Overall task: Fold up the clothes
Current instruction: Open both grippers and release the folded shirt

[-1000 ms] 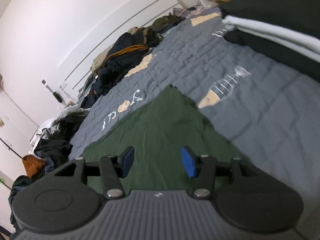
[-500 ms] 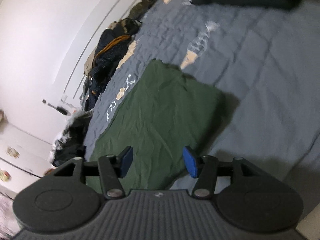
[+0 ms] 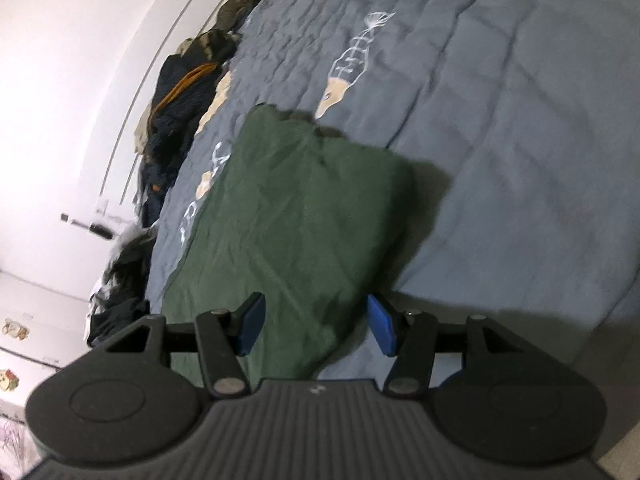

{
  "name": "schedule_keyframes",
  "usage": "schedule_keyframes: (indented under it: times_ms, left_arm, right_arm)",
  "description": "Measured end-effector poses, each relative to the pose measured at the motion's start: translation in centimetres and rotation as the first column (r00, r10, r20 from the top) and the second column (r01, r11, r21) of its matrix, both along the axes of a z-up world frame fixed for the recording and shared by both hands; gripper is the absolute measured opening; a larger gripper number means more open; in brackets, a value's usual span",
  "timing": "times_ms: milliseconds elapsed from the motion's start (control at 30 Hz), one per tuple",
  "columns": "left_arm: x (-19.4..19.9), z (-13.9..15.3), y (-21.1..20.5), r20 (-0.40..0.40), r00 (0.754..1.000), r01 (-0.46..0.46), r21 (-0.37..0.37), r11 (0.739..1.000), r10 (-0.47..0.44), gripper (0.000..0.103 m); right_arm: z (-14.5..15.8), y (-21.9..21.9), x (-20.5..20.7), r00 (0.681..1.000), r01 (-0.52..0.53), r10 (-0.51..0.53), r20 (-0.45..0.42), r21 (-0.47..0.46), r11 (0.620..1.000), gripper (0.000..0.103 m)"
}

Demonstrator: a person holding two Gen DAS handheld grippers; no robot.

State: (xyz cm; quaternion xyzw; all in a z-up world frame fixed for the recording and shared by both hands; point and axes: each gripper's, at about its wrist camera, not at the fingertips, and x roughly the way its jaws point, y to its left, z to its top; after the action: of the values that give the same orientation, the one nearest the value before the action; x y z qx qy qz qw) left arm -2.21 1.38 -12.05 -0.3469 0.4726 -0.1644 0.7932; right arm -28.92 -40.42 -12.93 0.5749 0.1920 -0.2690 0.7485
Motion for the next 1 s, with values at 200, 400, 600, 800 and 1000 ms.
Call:
schedule_keyframes:
  times_ms: [200, 400, 600, 800, 1000]
  left_arm:
    - [0.0, 0.0, 0.2, 0.006, 1.0, -0.022, 0.012, 1.0, 0.022, 0.056]
    - [0.3, -0.2, 0.2, 0.008, 0.999, -0.046, 0.027, 0.999, 0.046, 0.056]
    - [0.9, -0.4, 0.2, 0.018, 0.998, -0.064, 0.042, 0.997, 0.064, 0.056]
    - [1.1, -0.4, 0.1, 0.028, 0.996, -0.089, 0.051, 0.995, 0.088, 0.056]
    - [1.0, -0.1, 0.1, 0.041, 0.994, -0.1, 0.058, 0.993, 0.097, 0.056]
  right_arm:
    - [-0.5, -0.8, -0.1, 0.999, 0.044, -0.044, -0.007, 0.023, 0.999, 0.055]
    - [-0.8, -1.1, 0.1, 0.997, 0.075, -0.074, -0.018, 0.028, 0.997, 0.056]
    - [-0.9, -1.3, 0.2, 0.995, 0.098, -0.098, -0.022, 0.025, 0.995, 0.056]
    - [-1.1, -1.3, 0.5, 0.993, 0.117, -0.116, -0.028, 0.017, 0.993, 0.055]
    - [-1.1, -1.2, 0.7, 0.993, 0.115, -0.115, -0.031, 0.006, 0.993, 0.056]
